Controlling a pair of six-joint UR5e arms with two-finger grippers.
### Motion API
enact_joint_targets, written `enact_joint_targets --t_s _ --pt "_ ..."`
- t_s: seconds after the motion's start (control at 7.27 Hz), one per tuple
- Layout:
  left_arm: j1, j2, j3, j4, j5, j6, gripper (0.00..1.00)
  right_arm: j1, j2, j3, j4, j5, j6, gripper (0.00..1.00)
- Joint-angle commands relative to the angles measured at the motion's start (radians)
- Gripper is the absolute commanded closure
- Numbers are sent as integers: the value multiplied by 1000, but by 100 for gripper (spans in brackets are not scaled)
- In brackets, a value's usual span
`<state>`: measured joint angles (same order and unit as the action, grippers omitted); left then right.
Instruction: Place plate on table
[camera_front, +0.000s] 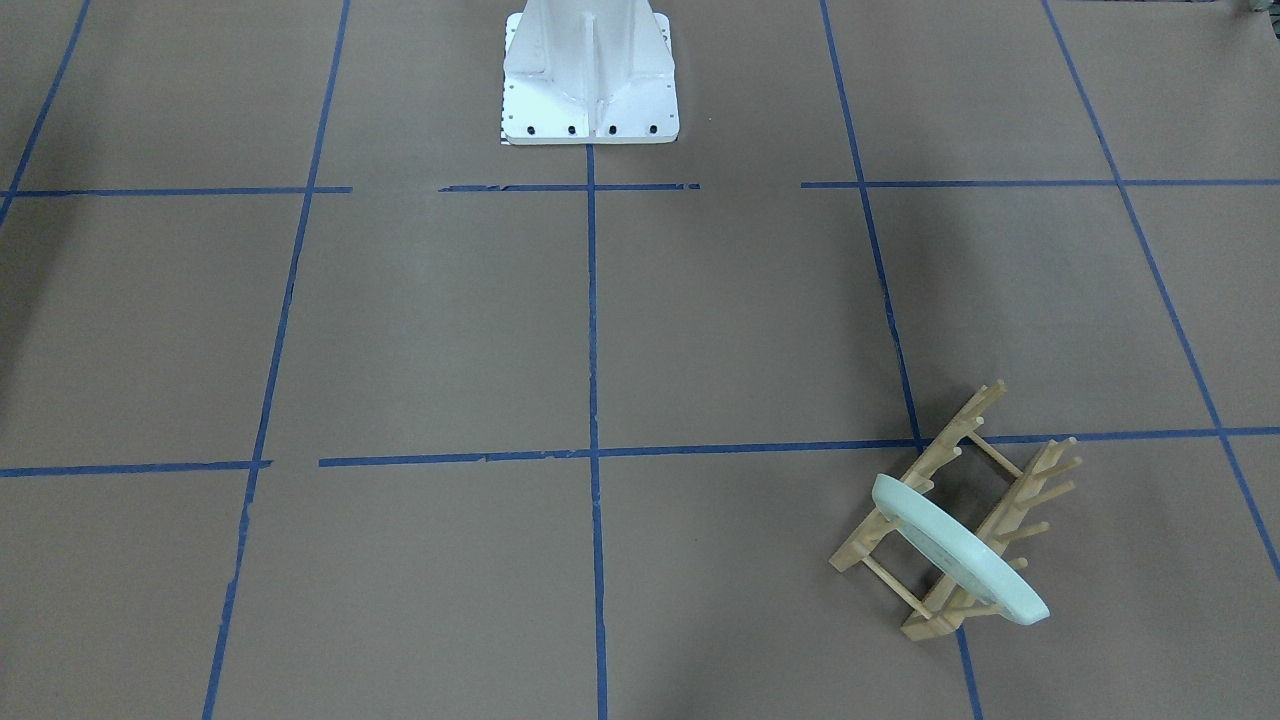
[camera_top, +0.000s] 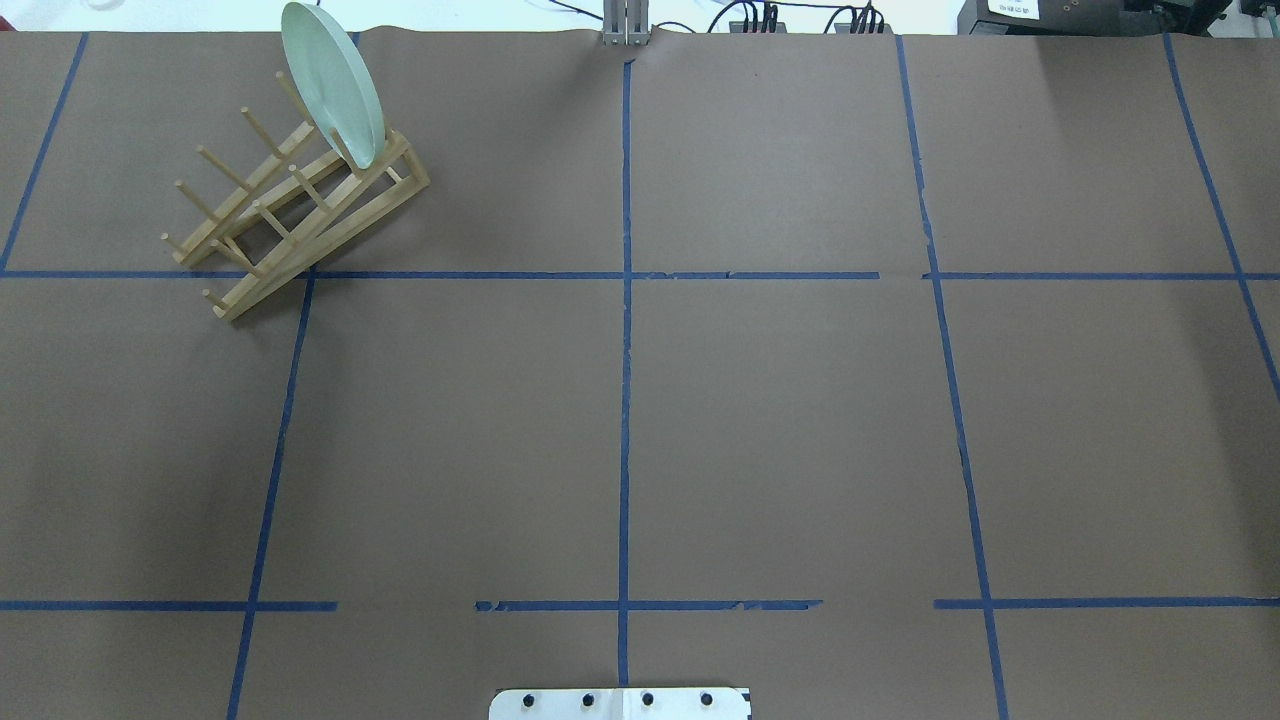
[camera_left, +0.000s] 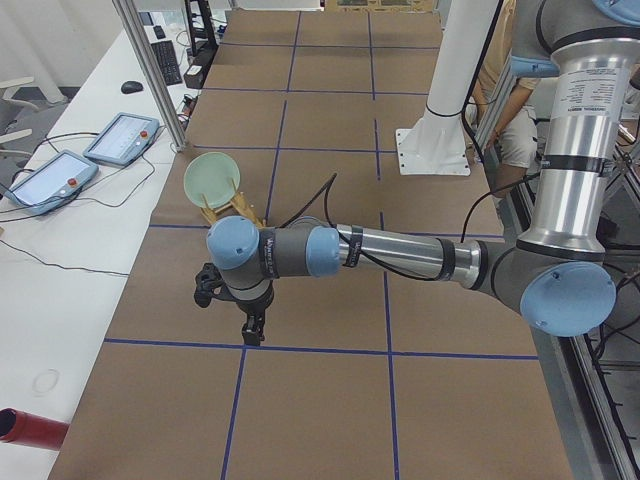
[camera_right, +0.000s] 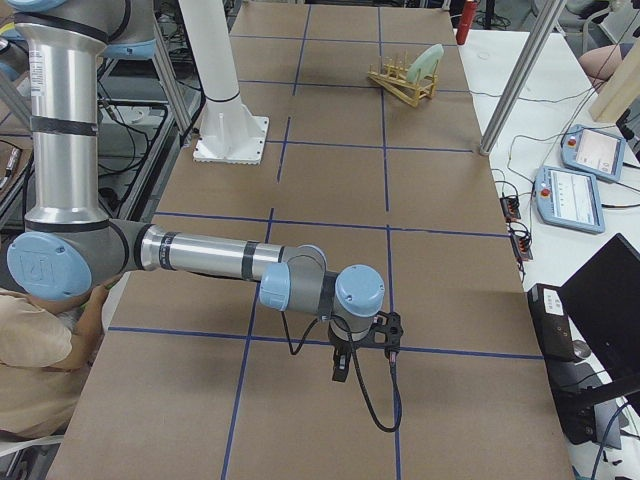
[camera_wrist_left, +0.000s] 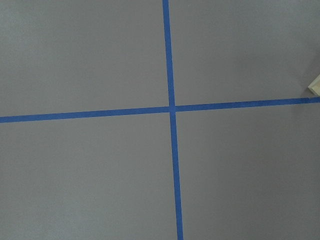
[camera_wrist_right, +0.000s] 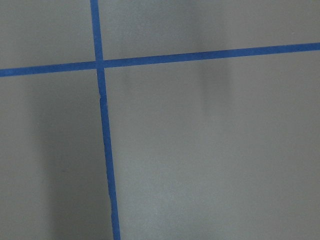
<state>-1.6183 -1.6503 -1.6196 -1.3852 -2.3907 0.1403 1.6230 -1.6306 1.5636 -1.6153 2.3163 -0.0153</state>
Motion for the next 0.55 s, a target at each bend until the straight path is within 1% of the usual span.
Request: enact_joint_targets --t_s 0.0,0.41 --pt "-5 0 -9 12 -1 -2 0 0 2 0 0 0 0 0" --pt "-3 3 1 -6 5 -1 0 0 0 0 0 0 0 0"
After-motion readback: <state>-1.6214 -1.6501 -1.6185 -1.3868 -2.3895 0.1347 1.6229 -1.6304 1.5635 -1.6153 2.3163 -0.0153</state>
